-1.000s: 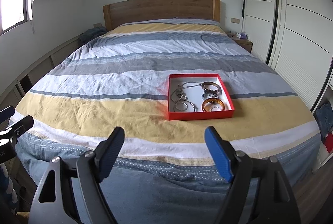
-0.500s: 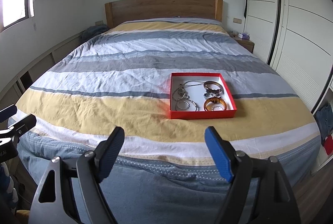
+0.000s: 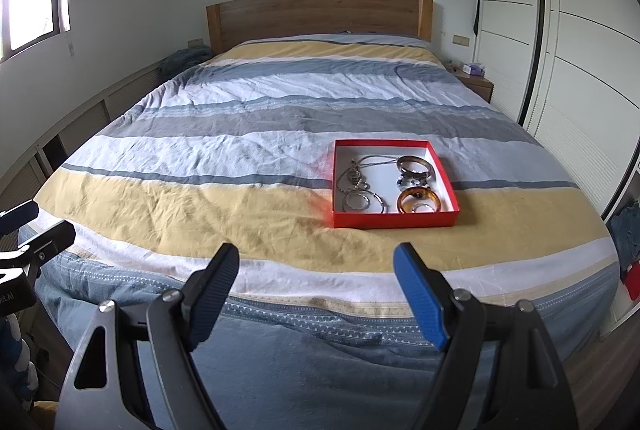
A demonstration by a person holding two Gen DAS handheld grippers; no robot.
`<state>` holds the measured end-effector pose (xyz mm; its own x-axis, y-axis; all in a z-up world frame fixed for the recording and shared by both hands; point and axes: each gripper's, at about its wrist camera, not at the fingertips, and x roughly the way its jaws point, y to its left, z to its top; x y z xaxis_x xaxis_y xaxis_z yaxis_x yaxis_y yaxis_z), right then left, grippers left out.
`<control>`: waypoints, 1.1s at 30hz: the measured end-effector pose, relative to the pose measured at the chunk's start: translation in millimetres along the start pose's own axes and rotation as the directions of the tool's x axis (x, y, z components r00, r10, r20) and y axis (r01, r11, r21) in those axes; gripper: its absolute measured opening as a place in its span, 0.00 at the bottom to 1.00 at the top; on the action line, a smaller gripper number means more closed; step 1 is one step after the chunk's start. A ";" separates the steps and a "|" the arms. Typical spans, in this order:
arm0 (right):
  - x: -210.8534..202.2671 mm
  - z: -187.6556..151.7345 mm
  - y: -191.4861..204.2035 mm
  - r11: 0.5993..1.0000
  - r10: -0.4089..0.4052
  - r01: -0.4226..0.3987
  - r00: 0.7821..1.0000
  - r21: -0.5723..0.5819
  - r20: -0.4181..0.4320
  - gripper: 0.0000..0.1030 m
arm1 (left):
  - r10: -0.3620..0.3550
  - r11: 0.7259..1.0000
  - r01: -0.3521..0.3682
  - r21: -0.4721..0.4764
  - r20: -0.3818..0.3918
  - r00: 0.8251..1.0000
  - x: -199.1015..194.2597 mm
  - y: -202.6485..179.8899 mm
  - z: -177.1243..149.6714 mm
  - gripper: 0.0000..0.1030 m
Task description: Organize jewelry
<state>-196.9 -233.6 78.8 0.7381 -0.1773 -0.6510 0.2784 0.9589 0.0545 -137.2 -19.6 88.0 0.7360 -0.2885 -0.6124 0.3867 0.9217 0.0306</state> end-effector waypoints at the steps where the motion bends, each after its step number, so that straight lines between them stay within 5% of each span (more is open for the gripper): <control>1: 0.1 0.7 -0.3 1.000 -0.001 0.001 1.000 0.000 0.000 0.76 | -0.002 1.000 0.002 -0.001 0.001 1.000 -0.3 0.2 -0.1 0.95; 33: 7.9 1.9 1.7 0.999 0.022 -0.023 0.999 -0.024 -0.029 0.76 | -0.050 0.999 0.050 0.017 -0.009 0.999 1.1 -6.9 -4.4 0.94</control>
<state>-189.5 -233.8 75.2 0.7256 -0.1498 -0.6716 0.2467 0.9678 0.0508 -141.5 -25.1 83.7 0.7108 -0.3318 -0.6202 0.4322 0.9017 0.0131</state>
